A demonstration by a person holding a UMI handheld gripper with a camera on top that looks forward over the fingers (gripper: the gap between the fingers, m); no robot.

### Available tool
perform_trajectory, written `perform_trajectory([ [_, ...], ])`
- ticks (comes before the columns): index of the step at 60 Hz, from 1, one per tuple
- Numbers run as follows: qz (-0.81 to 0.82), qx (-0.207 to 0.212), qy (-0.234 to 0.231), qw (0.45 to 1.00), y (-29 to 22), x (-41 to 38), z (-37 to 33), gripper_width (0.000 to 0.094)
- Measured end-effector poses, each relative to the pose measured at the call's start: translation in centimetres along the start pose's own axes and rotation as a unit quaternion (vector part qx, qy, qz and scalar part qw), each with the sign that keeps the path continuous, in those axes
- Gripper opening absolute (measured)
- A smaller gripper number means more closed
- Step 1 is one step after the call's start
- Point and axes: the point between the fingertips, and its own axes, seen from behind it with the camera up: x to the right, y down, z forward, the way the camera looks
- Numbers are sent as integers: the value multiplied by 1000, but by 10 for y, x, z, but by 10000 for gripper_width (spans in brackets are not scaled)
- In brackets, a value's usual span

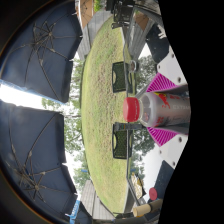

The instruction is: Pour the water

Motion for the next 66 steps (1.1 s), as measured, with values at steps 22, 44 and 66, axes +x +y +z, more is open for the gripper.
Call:
perform_trajectory([
  [22,-98,16,43,994,-13,-11,-1,329],
  [44,-446,124,-7,886,-140,-255,2,328],
  [66,-850,241,-23,468,-81,-513,24,326],
])
